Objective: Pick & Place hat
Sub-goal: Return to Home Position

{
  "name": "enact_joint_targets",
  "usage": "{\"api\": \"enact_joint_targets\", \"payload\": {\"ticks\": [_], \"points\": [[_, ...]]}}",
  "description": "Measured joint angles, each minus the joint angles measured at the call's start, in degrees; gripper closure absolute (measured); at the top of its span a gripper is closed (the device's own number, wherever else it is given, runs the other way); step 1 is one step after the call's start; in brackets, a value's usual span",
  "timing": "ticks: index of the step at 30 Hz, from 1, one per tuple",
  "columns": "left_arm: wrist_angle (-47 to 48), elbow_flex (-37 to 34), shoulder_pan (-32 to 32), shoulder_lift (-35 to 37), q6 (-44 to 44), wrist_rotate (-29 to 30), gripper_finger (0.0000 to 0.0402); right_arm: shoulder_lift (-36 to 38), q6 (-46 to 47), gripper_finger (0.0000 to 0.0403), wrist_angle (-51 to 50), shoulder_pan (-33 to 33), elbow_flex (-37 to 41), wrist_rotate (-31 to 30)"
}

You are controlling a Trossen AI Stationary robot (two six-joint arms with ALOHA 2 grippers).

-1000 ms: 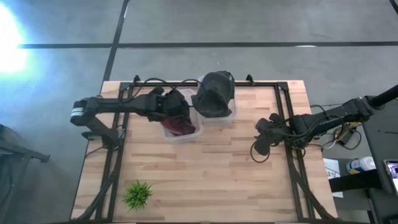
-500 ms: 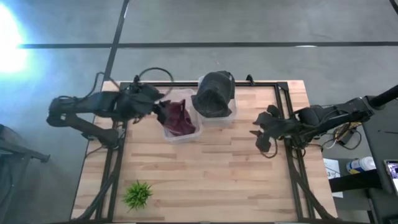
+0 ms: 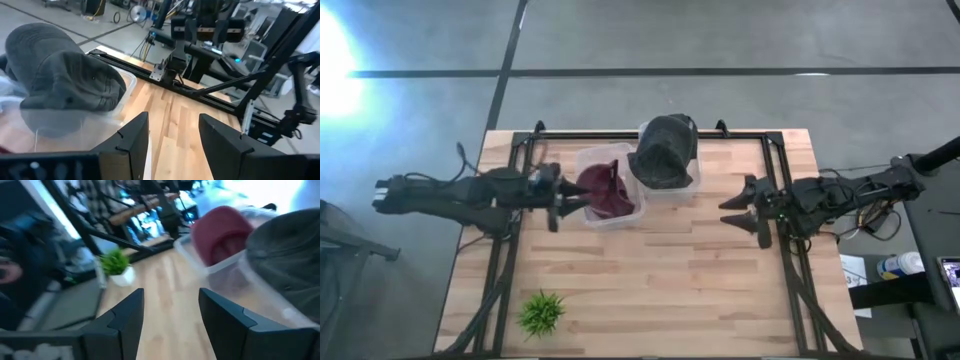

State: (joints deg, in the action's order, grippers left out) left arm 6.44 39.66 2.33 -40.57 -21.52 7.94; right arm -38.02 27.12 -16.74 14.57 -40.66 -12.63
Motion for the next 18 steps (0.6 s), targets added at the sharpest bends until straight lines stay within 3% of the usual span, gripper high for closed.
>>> {"api": "enact_joint_targets", "payload": {"ticks": [10,18], "points": [[1.5,-14.6,-0.6,24.2,-2.4,-0.9,0.0235,13.8,2.5,0.0218,5.9,0.0,10.7,0.7],[8.0,-18.9,-0.6,38.5,-0.7,-0.2,0.0235,25.0,-2.2,0.0218,6.0,0.0,15.1,-7.8]]}}
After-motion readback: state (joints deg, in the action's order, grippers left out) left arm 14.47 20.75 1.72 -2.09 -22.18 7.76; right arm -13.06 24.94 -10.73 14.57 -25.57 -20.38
